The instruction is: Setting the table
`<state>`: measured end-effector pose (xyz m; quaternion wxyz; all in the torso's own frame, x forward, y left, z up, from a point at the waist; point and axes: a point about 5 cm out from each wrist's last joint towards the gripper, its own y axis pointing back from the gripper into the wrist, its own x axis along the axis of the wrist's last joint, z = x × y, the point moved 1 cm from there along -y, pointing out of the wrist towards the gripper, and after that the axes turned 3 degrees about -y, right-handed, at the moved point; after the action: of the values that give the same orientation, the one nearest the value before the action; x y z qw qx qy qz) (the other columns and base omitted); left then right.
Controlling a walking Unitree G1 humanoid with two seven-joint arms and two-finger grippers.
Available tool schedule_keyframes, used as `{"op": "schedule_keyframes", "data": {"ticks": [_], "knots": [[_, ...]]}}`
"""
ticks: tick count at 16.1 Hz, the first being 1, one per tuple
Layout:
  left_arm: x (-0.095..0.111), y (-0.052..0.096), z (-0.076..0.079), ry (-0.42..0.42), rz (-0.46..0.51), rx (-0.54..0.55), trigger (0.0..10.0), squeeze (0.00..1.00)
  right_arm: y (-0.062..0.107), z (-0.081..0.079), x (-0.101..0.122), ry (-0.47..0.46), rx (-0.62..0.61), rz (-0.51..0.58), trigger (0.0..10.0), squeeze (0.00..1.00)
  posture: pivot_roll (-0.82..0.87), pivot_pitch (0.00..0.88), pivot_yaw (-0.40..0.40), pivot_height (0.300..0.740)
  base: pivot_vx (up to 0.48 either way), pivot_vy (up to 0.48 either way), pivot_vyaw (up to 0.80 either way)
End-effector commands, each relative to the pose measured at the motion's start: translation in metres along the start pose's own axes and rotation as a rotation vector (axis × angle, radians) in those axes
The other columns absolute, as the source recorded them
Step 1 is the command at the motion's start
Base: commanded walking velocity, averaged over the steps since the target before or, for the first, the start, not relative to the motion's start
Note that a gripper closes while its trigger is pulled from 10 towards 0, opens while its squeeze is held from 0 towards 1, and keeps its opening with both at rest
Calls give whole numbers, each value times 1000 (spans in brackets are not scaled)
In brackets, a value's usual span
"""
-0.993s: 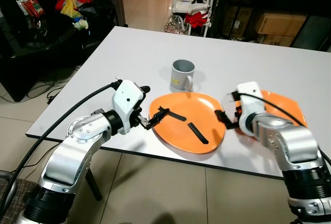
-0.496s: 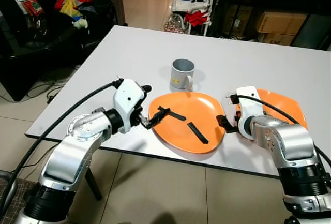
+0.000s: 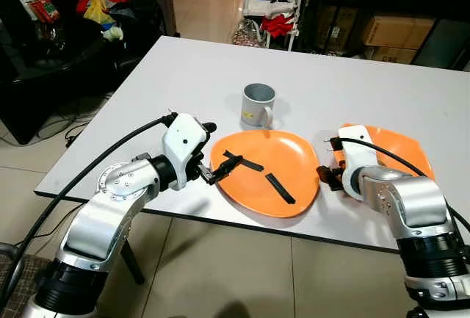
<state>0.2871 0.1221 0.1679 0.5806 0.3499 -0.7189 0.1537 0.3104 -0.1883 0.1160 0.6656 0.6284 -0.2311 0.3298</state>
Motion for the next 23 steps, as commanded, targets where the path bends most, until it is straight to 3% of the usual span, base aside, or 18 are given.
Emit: {"op": "schedule_keyframes", "data": {"ticks": [1,7,23], "knots": [[1,-2,0,-12,0,-2,10000,0,-1,3,-7,4,-6,-28,0,0,61,0,-25,740,0,0,0],[1,-3,1,-5,7,1,10000,0,1,10,-13,98,-60,-44,0,0,58,0,-31,740,0,0,0],[-2,-3,8,12,13,1,10000,0,4,12,-22,218,-50,-70,0,0,52,0,-43,740,0,0,0]]}}
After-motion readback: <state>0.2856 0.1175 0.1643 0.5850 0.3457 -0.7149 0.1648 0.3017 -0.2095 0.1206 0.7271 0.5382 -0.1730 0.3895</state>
